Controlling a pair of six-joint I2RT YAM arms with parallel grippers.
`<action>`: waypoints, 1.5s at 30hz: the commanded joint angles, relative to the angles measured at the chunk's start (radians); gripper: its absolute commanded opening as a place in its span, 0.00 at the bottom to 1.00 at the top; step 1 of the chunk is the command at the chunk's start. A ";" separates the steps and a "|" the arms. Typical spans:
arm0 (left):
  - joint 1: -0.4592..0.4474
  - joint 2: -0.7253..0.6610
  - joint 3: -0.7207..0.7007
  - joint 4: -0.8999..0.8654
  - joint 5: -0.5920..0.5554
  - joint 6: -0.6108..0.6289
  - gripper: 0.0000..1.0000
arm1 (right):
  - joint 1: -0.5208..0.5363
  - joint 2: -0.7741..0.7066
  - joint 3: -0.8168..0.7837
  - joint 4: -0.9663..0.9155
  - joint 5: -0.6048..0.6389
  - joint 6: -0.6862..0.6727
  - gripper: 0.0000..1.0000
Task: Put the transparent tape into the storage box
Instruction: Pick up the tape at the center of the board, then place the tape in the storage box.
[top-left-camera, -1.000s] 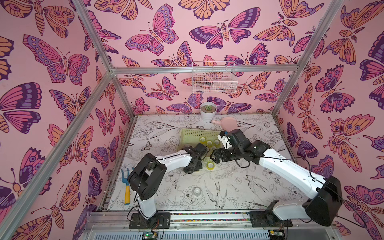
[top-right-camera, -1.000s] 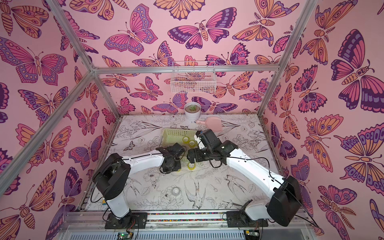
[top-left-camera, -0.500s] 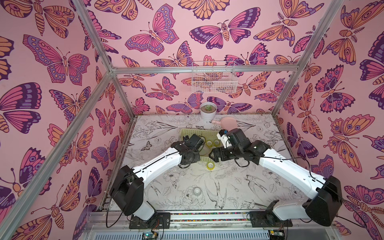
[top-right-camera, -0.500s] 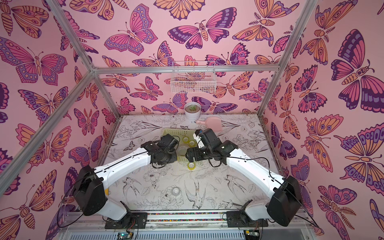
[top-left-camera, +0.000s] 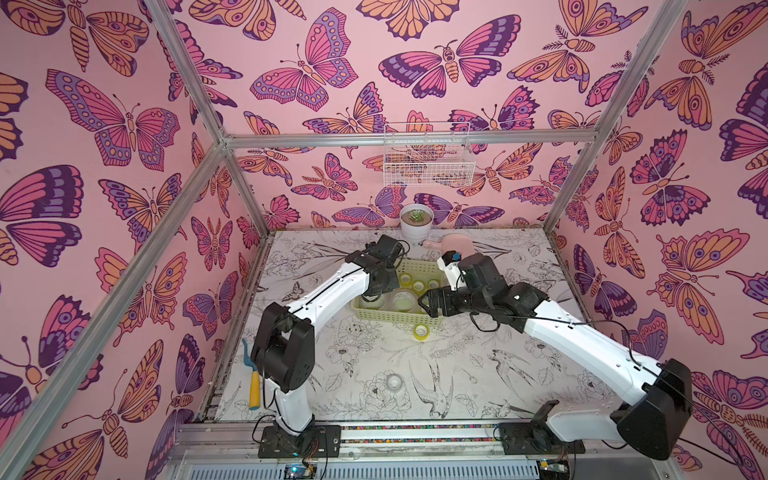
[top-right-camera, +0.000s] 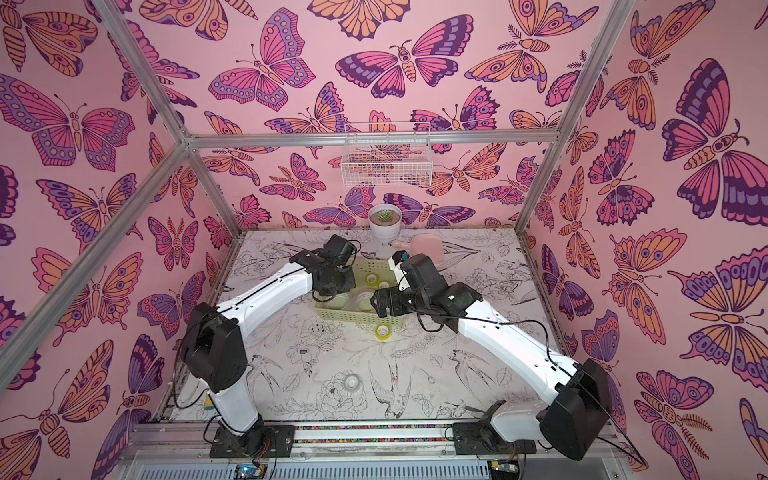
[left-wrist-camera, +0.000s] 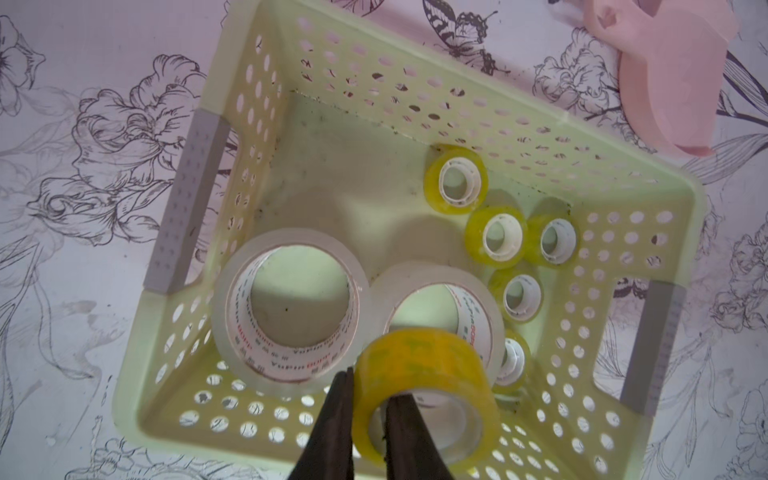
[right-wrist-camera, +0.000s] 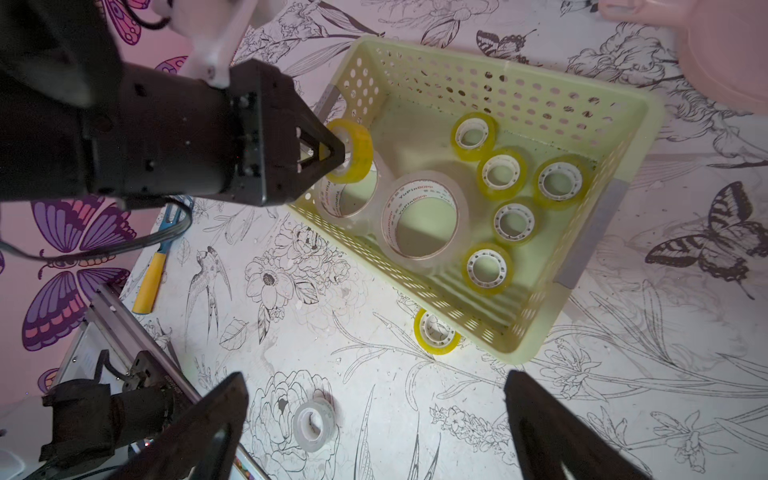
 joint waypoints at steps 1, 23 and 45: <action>0.031 0.067 0.066 -0.026 0.047 0.059 0.09 | -0.016 -0.012 0.008 0.004 0.050 -0.027 0.99; 0.104 0.447 0.362 -0.026 0.128 0.136 0.11 | -0.065 -0.007 0.030 -0.042 0.078 -0.035 0.99; 0.106 0.506 0.412 -0.058 0.058 0.135 0.06 | -0.093 -0.004 0.022 -0.059 0.054 -0.043 0.99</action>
